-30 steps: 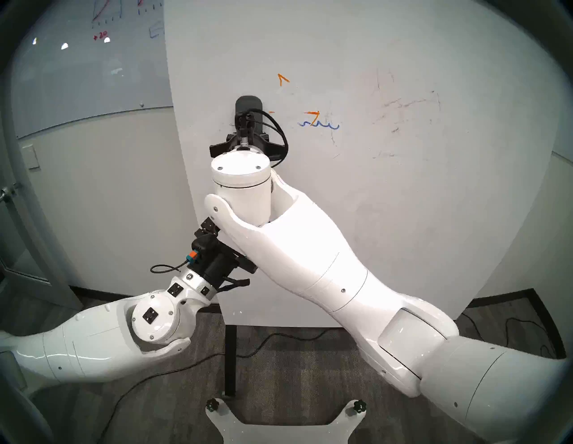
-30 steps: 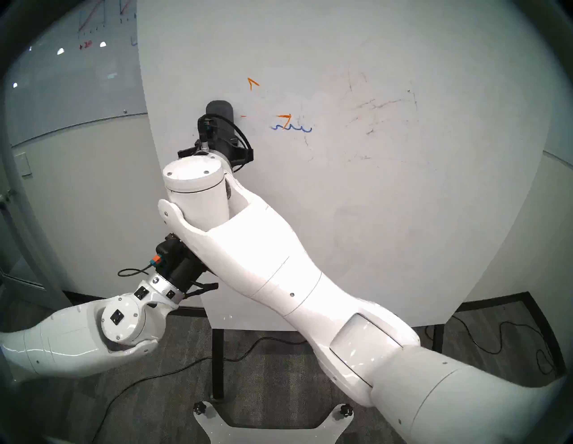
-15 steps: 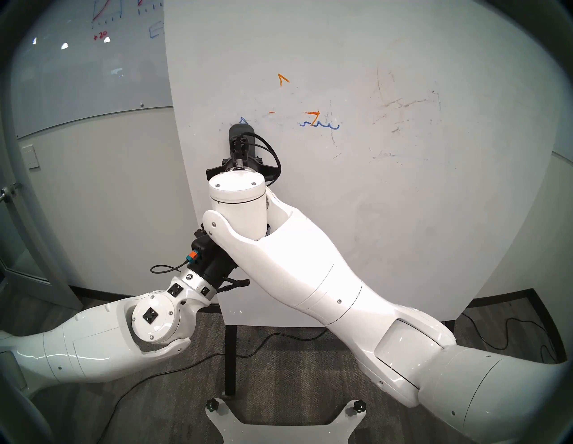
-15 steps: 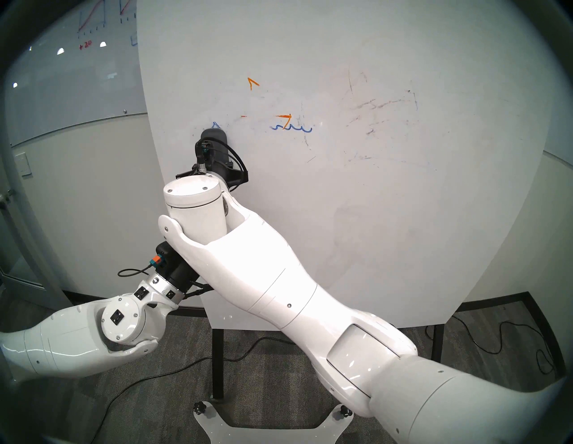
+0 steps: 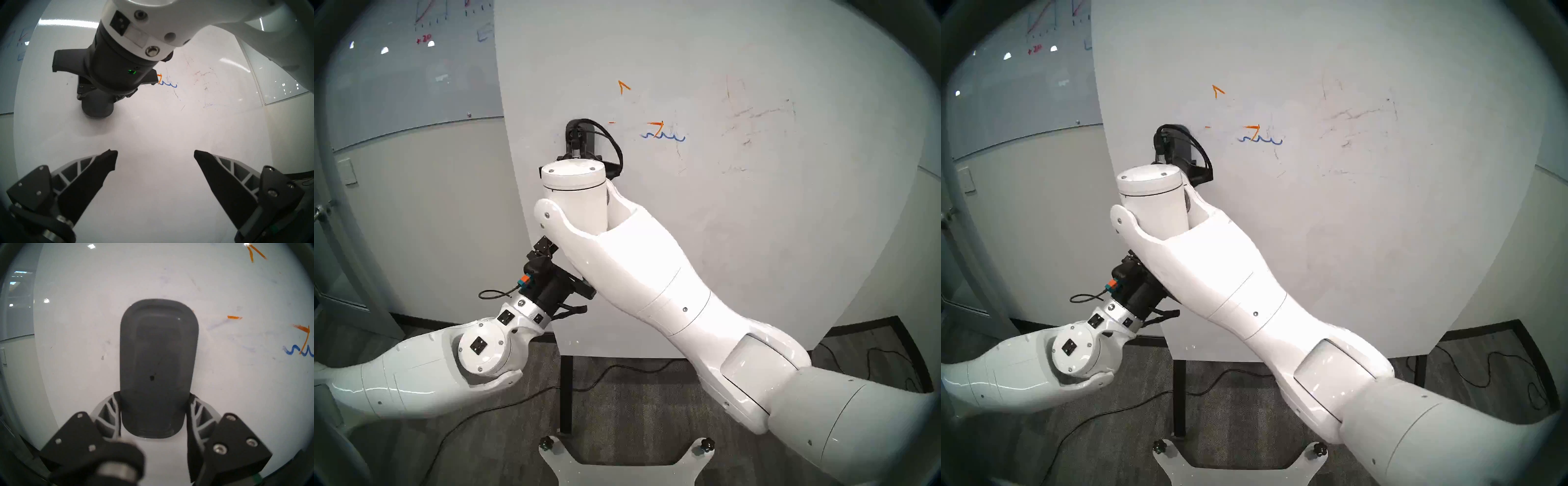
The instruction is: Erase all marks on the whiteboard with the eraser
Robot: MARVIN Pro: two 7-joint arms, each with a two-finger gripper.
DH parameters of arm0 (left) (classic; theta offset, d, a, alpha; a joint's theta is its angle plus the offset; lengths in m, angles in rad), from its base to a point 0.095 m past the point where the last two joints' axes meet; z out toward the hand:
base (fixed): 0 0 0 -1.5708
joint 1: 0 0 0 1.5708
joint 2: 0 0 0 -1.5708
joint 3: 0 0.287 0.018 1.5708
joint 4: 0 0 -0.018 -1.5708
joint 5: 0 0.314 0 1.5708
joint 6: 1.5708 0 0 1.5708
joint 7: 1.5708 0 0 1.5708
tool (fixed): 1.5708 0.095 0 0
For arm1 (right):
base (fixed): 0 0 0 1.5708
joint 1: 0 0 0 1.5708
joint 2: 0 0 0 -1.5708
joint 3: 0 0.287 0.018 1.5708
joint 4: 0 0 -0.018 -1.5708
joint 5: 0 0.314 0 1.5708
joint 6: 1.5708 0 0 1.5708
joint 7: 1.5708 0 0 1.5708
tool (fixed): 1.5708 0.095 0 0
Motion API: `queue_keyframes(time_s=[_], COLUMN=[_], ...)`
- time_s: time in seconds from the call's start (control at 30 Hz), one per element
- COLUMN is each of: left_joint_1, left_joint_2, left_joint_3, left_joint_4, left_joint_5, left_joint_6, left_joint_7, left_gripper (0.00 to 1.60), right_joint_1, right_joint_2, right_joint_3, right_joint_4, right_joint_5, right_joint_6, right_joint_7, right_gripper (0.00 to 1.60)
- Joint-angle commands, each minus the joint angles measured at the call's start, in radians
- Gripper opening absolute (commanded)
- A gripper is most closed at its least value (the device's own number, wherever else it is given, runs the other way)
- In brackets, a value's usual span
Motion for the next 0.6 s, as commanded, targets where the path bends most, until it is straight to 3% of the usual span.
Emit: queue_keyframes(time_s=[0.0,0.57], left_joint_1=[-0.009,-0.010], left_joint_2=[0.000,0.000], left_joint_3=[-0.010,-0.009], left_joint_4=[-0.010,-0.009], left_joint_5=[0.000,0.000], left_joint_6=[-0.007,-0.006], left_joint_7=[0.001,0.001], left_gripper=[1.60,1.60], right_joint_1=[0.081,0.121], right_joint_2=[0.010,0.035], right_joint_3=[0.042,0.069], right_joint_4=[0.005,-0.019], right_joint_5=[-0.022,-0.016], right_joint_6=[-0.018,0.003], right_joint_7=[0.003,0.003], right_gripper=[0.00,0.00])
